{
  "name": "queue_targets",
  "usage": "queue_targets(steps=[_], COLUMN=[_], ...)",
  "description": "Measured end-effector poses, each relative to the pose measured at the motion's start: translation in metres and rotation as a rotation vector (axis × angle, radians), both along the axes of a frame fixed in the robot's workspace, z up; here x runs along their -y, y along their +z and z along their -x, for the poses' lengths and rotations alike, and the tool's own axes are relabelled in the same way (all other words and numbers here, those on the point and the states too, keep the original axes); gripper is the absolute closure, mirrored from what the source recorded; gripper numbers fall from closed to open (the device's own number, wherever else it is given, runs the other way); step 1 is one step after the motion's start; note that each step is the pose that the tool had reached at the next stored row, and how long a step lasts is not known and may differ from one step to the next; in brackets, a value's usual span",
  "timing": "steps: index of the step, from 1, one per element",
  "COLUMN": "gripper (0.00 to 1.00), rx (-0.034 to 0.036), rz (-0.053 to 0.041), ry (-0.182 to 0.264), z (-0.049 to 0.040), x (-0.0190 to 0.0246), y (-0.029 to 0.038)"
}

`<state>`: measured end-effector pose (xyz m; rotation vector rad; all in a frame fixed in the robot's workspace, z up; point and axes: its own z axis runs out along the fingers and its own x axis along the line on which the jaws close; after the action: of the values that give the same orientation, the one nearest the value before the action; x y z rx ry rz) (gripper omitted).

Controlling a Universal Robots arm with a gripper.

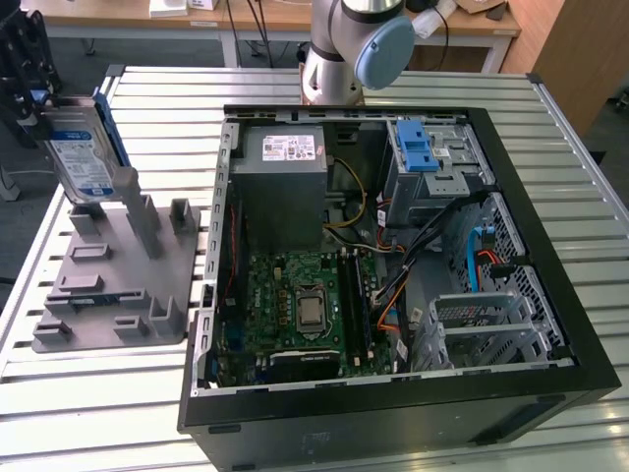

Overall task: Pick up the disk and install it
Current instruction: 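Pick up the disk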

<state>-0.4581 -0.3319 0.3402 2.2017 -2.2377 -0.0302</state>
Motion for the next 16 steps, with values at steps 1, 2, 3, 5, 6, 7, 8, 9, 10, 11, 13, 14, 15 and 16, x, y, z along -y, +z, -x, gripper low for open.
queue_targets(steps=[1,2,3,5,6,7,8,9,10,11,13,14,15,16], gripper=[0.64,0.64,0.64,0.64,0.64,0.64,0.64,0.64,0.64,0.64,0.64,0.64,0.64,0.64], rx=[0.0000,0.0000,0.0001,0.0000,0.0000,0.0000,0.0000,0.0000,-0.0001,-0.0001,-0.0001,-0.0001,0.0000,0.0001], rz=[0.0000,0.0000,0.0000,0.0000,0.0000,0.0001,0.0018,0.0017,0.0018,0.0019,0.0021,0.0022,0.0023,0.0025], ry=[0.000,0.000,0.000,0.000,0.000,0.000,0.000,0.000,0.000,0.000,0.000,0.000,0.000,0.000], z=[0.0000,0.0000,0.0000,0.0000,0.0000,0.0000,0.0000,0.0000,0.0000,0.0000,0.0000,0.0000,0.0000,0.0000], x=[0.0000,0.0000,0.0000,0.0000,0.0000,0.0000,-0.0003,-0.0003,-0.0003,-0.0003,-0.0003,-0.0003,-0.0004,-0.0004], y=[0.0002,0.0004,0.0005,0.0010,0.0012,0.0043,0.0064,0.0065,0.0066,0.0068,0.0074,0.0077,0.0080,0.0083])
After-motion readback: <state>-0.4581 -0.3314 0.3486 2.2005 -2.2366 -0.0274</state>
